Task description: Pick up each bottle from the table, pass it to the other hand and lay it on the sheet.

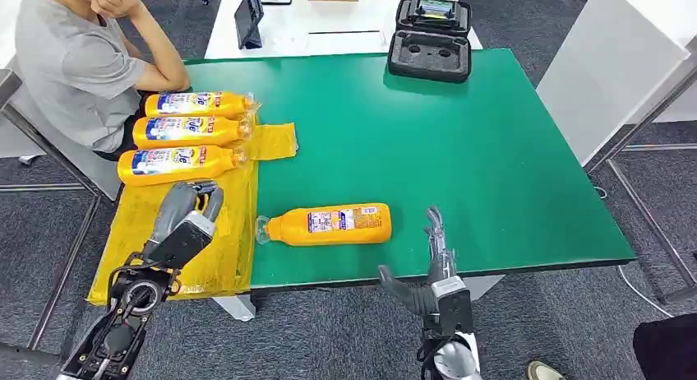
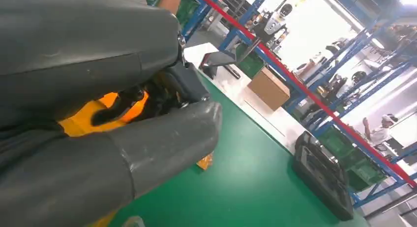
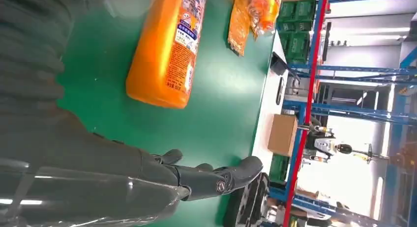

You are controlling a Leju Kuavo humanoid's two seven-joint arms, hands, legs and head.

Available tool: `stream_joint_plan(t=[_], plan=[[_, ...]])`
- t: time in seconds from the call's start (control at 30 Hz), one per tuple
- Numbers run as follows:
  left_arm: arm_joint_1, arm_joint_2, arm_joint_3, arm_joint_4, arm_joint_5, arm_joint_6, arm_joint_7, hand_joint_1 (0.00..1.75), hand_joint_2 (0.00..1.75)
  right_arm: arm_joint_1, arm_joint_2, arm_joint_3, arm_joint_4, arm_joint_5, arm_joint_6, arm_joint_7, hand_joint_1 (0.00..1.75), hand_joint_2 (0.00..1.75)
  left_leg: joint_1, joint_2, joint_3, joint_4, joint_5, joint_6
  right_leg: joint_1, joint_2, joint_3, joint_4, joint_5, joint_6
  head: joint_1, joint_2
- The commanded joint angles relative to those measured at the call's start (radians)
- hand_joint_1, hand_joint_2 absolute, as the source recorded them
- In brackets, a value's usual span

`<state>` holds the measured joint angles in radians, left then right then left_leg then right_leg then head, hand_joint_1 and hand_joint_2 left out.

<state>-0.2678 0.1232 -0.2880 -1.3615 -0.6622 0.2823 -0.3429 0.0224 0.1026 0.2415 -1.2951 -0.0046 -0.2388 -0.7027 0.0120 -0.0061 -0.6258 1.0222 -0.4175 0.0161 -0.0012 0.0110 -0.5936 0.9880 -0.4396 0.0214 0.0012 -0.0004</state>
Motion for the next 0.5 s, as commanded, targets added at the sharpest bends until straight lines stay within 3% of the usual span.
stream_joint_plan(t=[0.03,0.3,0.37,0.47,0.5], plan=[[-0.012,0.014,-0.027,0.052,0.006,-0.001,0.002,1.64,0.00,-0.028,0.006,-0.032,0.067,0.001,0.009,0.005,0.00,1.75,-0.001,0.001,0.005,-0.002,-0.001,0.000,0.000,-0.001,0.005,-0.002,-0.001,0.000,0.000,0.000],[-0.007,0.014,-0.026,0.046,0.007,-0.002,0.004,1.66,0.00,-0.029,0.003,-0.037,0.065,0.017,0.021,0.005,0.00,1.75,-0.001,0.000,0.003,-0.001,-0.001,0.000,0.000,-0.001,0.003,-0.001,-0.001,0.000,0.000,0.000],[-0.005,0.012,-0.026,0.044,0.008,-0.002,0.004,1.48,0.00,-0.028,0.002,-0.036,0.063,0.021,0.023,0.005,0.00,1.75,-0.001,0.000,0.003,-0.001,-0.001,0.000,0.000,-0.001,0.003,-0.001,-0.001,0.000,0.000,0.000],[-0.002,0.002,-0.027,0.035,0.008,-0.002,0.004,1.48,0.00,-0.030,-0.002,-0.035,0.064,0.022,0.023,0.005,0.00,1.75,-0.001,0.000,0.005,-0.001,-0.001,0.000,0.000,-0.001,0.005,-0.001,-0.001,0.000,0.000,0.000],[0.001,-0.002,-0.026,0.029,0.008,-0.001,0.005,1.27,0.00,-0.031,-0.002,-0.034,0.066,0.021,0.023,0.005,0.00,1.75,-0.001,0.000,0.003,-0.001,-0.001,0.000,0.000,-0.001,0.003,-0.001,-0.001,0.000,0.000,0.000]])
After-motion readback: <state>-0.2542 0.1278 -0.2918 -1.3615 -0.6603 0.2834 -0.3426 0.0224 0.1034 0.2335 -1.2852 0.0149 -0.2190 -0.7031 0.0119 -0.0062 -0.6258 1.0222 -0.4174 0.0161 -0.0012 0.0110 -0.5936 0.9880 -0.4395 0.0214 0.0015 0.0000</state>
